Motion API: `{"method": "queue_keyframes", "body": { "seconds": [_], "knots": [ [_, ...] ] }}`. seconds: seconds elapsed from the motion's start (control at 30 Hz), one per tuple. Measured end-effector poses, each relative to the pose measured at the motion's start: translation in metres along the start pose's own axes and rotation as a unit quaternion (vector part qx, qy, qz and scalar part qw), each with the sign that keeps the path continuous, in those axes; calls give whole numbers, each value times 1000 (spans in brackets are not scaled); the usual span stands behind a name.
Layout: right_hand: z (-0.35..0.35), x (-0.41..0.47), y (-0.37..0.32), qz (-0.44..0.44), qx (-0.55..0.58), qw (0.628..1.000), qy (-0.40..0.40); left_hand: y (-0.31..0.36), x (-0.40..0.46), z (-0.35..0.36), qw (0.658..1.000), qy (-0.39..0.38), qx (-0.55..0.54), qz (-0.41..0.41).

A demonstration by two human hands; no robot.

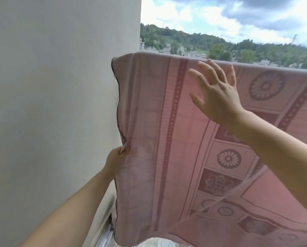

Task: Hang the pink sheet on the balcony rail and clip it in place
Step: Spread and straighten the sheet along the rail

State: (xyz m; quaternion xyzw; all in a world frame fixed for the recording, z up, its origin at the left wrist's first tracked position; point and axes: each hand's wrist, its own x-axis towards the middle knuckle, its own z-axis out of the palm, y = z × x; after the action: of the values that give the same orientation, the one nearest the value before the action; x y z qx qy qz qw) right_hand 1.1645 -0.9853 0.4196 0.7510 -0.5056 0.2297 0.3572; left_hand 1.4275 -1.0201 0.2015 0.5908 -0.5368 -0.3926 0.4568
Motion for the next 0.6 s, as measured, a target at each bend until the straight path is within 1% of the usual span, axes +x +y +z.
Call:
{"method": "queue_keyframes", "body": {
  "seconds": [0.07, 0.13, 0.2, 0.23, 0.27, 0.3, 0.33, 0.4, 0.47, 0.53, 0.6],
  "knots": [
    [-2, 4, 5, 0, -9, 1000, 8, 0, 5, 0, 999, 0, 48, -15],
    [-7, 11, 9, 1, -12, 1000, 23, 13, 11, -11, 995, -24, 85, -36],
    [-12, 18, 12, 0, -11, 999, 31, 43, 14, -30, 992, -99, 64, -35],
    [-16, 23, 13, 0, -13, 999, 32, 67, 15, -42, 990, -135, 32, -13],
    [-19, 28, 14, 3, -13, 1000, 28, 91, 17, -53, 988, -151, -5, 14],
    [-22, 32, 15, 9, -11, 1000, 17, 117, 18, -63, 988, -143, -41, 44],
    [-24, 36, 15, 16, -6, 1000, 0, 144, 20, -72, 987, -117, -78, 77],
    [-24, 40, 14, 35, 2, 999, -29, 192, 24, -84, 980, -45, -140, 137],
    [-20, 41, 11, 47, 9, 998, -40, 228, 27, -88, 969, -10, -164, 183],
    [-15, 38, 9, 46, 5, 998, -46, 245, 32, -86, 963, 19, -187, 194],
    [-10, 32, 11, 38, -7, 998, -44, 238, 40, -81, 955, 47, -227, 183]
  ]
}}
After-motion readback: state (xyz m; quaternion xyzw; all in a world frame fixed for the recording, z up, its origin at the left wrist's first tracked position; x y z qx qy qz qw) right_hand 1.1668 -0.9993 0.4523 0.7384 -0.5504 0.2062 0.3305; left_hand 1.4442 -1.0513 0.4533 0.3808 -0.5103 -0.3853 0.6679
